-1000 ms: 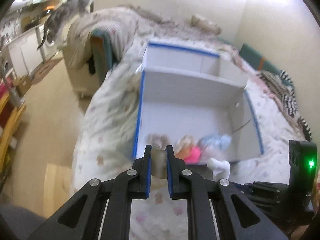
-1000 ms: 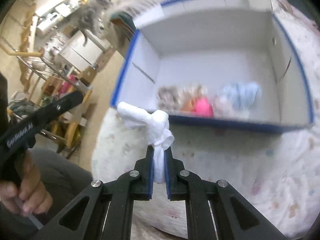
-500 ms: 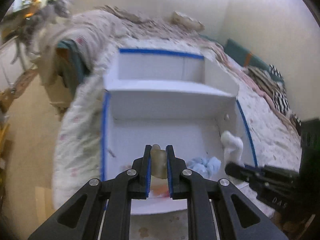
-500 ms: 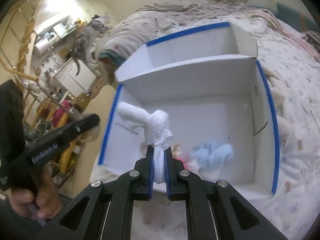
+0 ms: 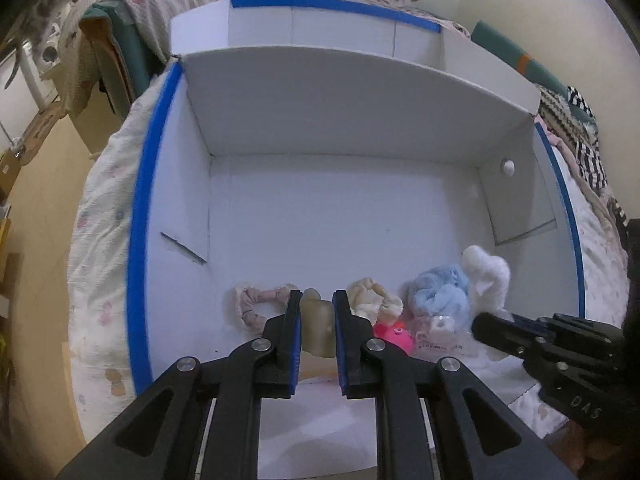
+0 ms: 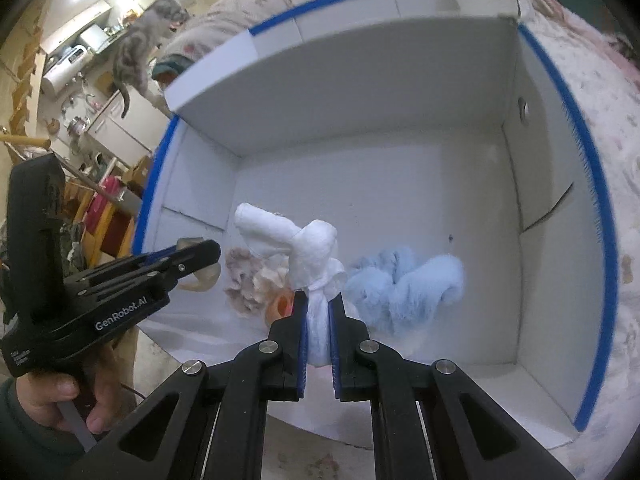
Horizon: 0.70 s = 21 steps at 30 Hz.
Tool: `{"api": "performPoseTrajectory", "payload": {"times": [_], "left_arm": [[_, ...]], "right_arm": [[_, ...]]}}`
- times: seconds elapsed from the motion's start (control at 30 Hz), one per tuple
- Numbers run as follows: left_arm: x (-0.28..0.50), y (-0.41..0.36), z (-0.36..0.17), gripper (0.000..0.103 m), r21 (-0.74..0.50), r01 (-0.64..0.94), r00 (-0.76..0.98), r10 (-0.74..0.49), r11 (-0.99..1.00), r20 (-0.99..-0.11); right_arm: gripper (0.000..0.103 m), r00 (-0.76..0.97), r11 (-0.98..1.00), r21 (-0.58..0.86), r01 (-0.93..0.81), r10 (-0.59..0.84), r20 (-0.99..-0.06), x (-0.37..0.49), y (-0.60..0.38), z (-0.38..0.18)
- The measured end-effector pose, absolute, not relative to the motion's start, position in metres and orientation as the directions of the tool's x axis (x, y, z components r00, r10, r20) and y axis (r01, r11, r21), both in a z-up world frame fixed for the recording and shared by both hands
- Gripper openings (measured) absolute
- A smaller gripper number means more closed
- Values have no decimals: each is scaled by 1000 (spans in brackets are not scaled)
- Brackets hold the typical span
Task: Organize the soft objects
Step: 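Carry white packet and small item into the box and open both tools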
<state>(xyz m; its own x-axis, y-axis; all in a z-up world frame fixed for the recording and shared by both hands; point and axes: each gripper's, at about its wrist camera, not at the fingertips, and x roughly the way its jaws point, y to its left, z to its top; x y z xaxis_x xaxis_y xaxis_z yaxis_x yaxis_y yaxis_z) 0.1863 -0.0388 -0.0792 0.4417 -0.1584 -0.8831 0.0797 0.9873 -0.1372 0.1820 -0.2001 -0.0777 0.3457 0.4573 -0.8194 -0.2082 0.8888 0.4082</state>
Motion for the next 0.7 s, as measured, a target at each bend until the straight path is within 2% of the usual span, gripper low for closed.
{"api": "performPoseTrajectory", "payload": {"times": [0.2,0.27,0.33,0.6,0.67,0.7], "left_arm": [[182,-52,-88,20,-129,114,420,-165,985,-892],[179,-56,-88,26,-112,121,423,-153,986,-893],[177,-58,-89,41,-81,127,434,-129,989,-892],[172,-55,-81,42,-80,123,458,-128,989,-880],[169,-52,-77,44,-87,110,467,-128,990,-875],[168,-50,-75,47,-91,104,473,-130,990,-872]], "right_arm": [[11,294,883,420,-207,466,-834,184,-193,-88],[12,283,880,428,-207,473,-835,183,-192,-88],[12,271,878,435,-198,476,-837,184,-191,-90],[13,275,885,425,-187,463,-843,182,-195,-90],[19,279,886,425,-184,462,-842,181,-196,-89],[25,283,888,422,-185,459,-842,181,-196,-88]]}}
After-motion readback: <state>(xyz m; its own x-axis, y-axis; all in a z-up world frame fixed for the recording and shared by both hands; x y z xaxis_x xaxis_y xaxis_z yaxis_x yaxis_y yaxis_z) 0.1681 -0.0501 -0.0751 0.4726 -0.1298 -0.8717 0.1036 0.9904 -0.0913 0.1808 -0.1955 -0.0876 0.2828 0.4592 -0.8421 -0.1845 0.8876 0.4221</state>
